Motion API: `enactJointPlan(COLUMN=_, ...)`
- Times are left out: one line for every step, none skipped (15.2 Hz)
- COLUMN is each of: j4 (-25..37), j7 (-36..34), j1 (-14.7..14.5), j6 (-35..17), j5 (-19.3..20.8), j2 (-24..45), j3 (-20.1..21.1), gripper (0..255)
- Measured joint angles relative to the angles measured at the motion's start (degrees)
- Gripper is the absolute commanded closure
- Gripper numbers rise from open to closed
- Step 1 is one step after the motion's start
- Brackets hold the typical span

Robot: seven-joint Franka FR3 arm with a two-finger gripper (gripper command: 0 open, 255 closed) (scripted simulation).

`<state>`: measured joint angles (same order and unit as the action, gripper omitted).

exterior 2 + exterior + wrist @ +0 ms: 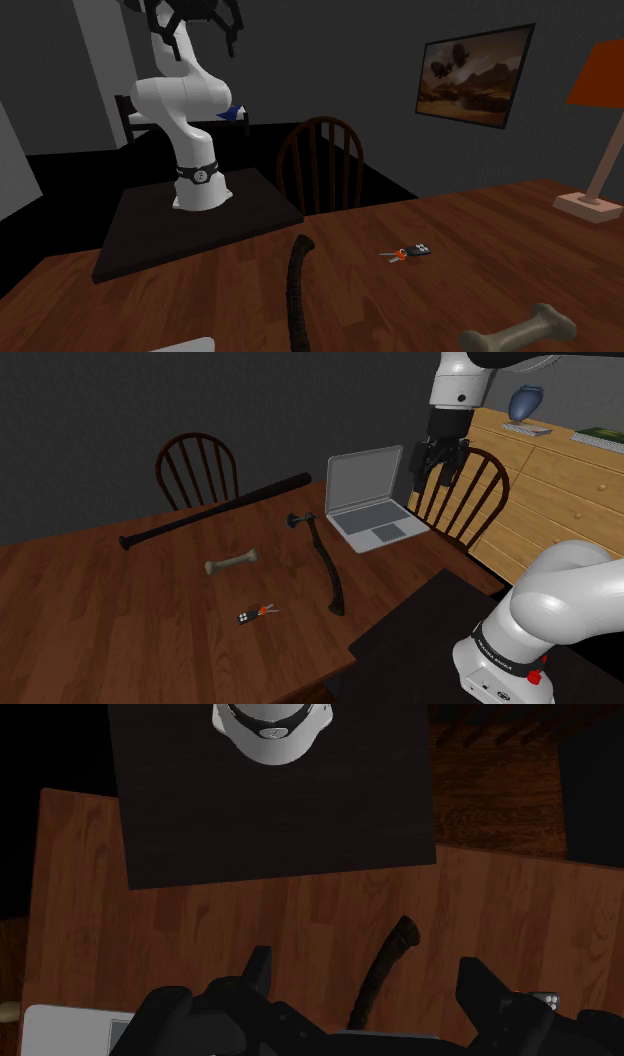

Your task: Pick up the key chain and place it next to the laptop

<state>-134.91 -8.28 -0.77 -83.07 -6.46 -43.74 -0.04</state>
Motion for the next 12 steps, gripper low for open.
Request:
enactJointPlan(j4=0.00, j7=0.00, j1=0.00, j6=0.00, j5=0.00, j2=0.00, j3=0.00, gripper=0)
enactJointPlan(j4=-0.39, j7=-0.73, j1=-0.05, j6=-0.52, j5=-0.37, j2=-0.03, j3=0.53, gripper=0)
enactJointPlan(j4=-1.18, j7=-2.09, j1=-0.25, j6=-1.87, j5=-1.19, j2=0.30, j3=1.66, gripper=0)
enactJointPlan(j4=-1.98, j7=-3.40, j1=-0.34, j6=-3.06, j5=-1.86, j2=0.37, j3=2.61, gripper=0)
enactJointPlan(j4=-3.22, j7=-4.98, j1=-0.54, j6=-4.24, j5=-2.74, j2=-0.04, j3=3.82, gripper=0)
enactJointPlan(j4=-3.89, j7=-6.48, j1=-0.68, j6=-5.66, j5=-3.53, j2=0.38, j3=4.98, gripper=0)
enactJointPlan(j4=-4.51, j7=-8.31, j1=-0.97, j6=-7.20, j5=-4.57, j2=0.89, j3=6.49, gripper=0)
enactJointPlan(j4=-6.13, j7=-9.91, j1=-1.20, j6=-9.22, j5=-5.51, j2=0.92, j3=7.86, gripper=0)
enactJointPlan(j4=-7.31, j7=-11.39, j1=-1.38, j6=-10.90, j5=-6.31, j2=1.03, j3=9.06, gripper=0)
enactJointPlan(j4=-8.17, j7=-12.99, j1=-1.59, j6=-12.74, j5=-7.17, j2=1.62, j3=10.46, gripper=0)
enactJointPlan(j4=-8.86, j7=-14.49, j1=-1.75, j6=-14.51, j5=-7.94, j2=2.29, j3=11.73, gripper=0)
enactJointPlan(j4=-8.84, j7=-16.30, j1=-1.98, j6=-15.98, j5=-8.80, j2=3.30, j3=13.23, gripper=0)
